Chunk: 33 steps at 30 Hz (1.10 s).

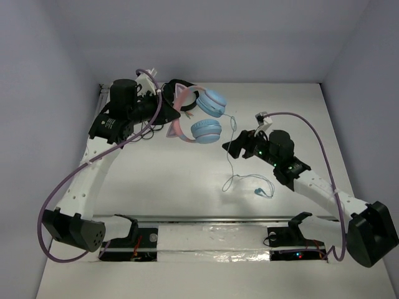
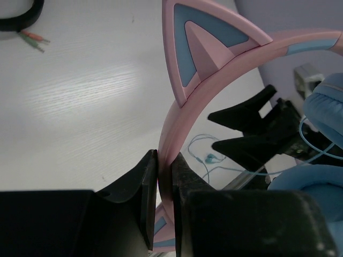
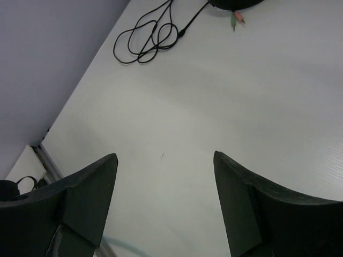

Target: Wrap the headphones

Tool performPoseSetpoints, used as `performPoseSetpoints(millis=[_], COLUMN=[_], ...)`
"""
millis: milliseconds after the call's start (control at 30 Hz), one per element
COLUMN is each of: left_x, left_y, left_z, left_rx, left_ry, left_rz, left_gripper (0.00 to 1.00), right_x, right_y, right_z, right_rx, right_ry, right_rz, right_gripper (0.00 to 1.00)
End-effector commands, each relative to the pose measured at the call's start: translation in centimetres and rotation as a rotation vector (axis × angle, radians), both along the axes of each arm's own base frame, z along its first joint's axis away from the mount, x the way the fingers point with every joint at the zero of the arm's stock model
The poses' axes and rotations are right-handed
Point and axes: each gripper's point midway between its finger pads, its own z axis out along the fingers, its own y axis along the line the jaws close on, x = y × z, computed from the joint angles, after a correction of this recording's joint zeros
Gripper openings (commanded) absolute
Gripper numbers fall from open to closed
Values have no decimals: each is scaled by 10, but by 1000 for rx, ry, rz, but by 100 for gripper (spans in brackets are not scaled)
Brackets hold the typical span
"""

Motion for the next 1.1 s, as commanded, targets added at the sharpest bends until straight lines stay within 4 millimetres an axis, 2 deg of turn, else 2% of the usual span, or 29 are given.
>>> performPoseSetpoints(millis=[0, 100, 167, 233, 300, 367, 400, 467, 533, 567, 667, 700, 733, 767, 800, 867, 933, 967, 1067], left_x=[-9, -11, -11, -10, -7, -5, -5, -5, 0, 2, 6, 9, 9, 9, 9, 9, 8, 9, 7], left_y=[-17, -22, -23, -23, -21, -21, -22, -22, -21, -21, -20, -19, -19, -20, -21, -21, -22, -22, -22], left_z=[78, 87, 93, 96, 102, 112, 119, 132, 135, 136, 138, 137, 138, 141, 143, 144, 145, 144, 142], left_rx=[-155, -181, -193, -199, -195, -202, -218, -234, -237, -236, -236, -231, -232, -236, -242, -245, -250, -249, -253], left_ry=[-179, -186, -191, -194, -208, -224, -234, -261, -266, -267, -274, -274, -273, -278, -283, -281, -284, -281, -275], left_rz=[-96, -119, -121, -121, -100, -97, -94, -96, -75, -71, -56, -44, -45, -48, -52, -53, -56, -56, -62], left_gripper=[0, 0, 0, 0, 0, 0, 0, 0, 0, 0, 0, 0, 0, 0, 0, 0, 0, 0, 0], right_x=[16, 13, 16, 17, 17, 15, 13, 0, -4, -1, -7, -10, -16, -18, -25, -34, -36, -35, -33], right_y=[15, 28, 31, 34, 30, 24, 23, 25, 17, 8, -15, -20, -28, -32, -36, -30, -22, -13, -2], right_z=[40, 42, 35, 32, 32, 35, 33, 31, 37, 40, 61, 63, 78, 84, 94, 99, 105, 95, 94], right_rx=[49, 67, 83, 94, 109, 128, 125, 142, 163, 164, 166, 158, 182, 192, 210, 215, 212, 189, 200], right_ry=[-154, -176, -148, -140, -130, -130, -118, -103, -98, -106, -154, -149, -187, -199, -224, -250, -255, -226, -246], right_rz=[35, 112, 114, 120, 97, 58, 61, 109, 68, 12, -84, -102, -121, -136, -135, -72, -24, 20, 72], right_gripper=[77, 69, 61, 60, 27, 4, 0, 0, 0, 2, 15, 29, 38, 45, 58, 71, 73, 74, 75])
